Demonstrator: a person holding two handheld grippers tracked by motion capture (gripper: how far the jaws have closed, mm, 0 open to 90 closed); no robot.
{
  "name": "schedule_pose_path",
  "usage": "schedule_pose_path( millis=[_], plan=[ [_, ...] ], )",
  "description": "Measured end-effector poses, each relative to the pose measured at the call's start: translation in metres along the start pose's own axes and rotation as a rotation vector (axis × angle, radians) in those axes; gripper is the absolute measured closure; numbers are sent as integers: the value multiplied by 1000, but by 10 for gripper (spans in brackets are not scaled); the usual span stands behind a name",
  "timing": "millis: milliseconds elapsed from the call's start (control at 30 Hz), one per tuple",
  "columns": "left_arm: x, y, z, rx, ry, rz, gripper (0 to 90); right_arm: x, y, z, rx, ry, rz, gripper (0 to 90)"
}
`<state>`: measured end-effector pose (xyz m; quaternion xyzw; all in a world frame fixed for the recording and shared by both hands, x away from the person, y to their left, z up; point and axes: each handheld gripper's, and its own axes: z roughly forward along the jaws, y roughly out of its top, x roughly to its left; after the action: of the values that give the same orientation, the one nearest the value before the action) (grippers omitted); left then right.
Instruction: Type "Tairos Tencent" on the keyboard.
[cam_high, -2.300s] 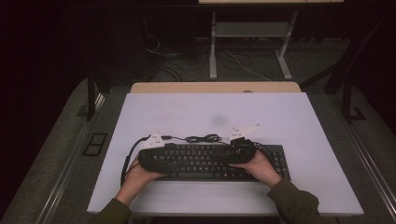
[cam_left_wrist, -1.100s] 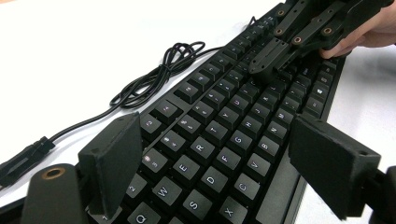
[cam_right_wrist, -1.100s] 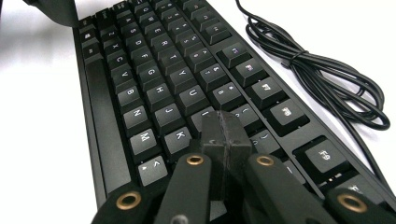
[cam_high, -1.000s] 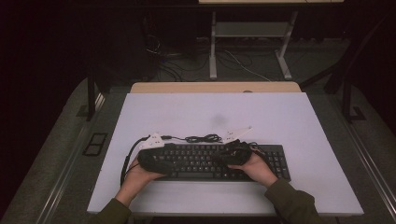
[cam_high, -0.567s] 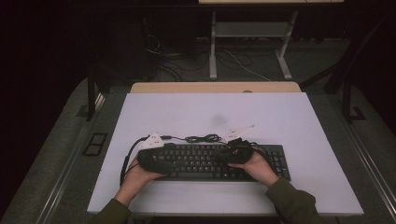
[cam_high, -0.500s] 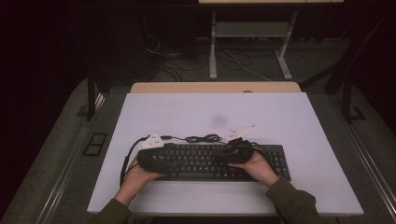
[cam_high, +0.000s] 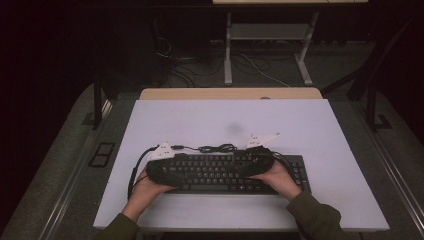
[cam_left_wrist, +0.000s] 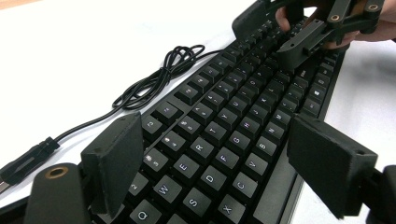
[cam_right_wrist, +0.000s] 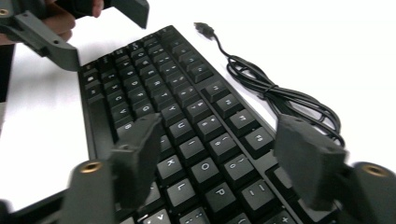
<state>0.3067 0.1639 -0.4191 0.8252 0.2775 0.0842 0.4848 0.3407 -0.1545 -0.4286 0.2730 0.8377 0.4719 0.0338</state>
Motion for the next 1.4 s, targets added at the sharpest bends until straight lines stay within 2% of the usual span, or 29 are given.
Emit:
schedule_pose_path(
  millis=[100, 167, 500, 600, 933, 1033, 1200, 1400],
  plan=[
    [0, 0, -1, 3, 0, 1, 184, 0, 0, 1, -7, -14, -4, 250],
    [1, 0, -2, 2, -1, 1, 188, 1, 0, 1, -6, -25, -6, 249],
    [3, -3, -7, 9, 0, -6, 228, 0, -1, 0, -5, -21, 1, 249],
    [5, -4, -9, 5, -4, -9, 268, 0, -1, 0, -6, -23, 4, 249],
    [9, -7, -18, 7, 5, -7, 557, 0, -1, 0, -6, -23, 4, 249],
    [11, -8, -20, 3, 2, -15, 674, 0, -1, 0, -7, -22, 4, 249],
    [12, -9, -21, 23, -3, -15, 887, 0, -1, 0, -5, -22, 5, 249],
    [13, -11, -16, 55, -9, -19, 893, 1, -1, 0, -4, -22, 3, 249]
  ],
)
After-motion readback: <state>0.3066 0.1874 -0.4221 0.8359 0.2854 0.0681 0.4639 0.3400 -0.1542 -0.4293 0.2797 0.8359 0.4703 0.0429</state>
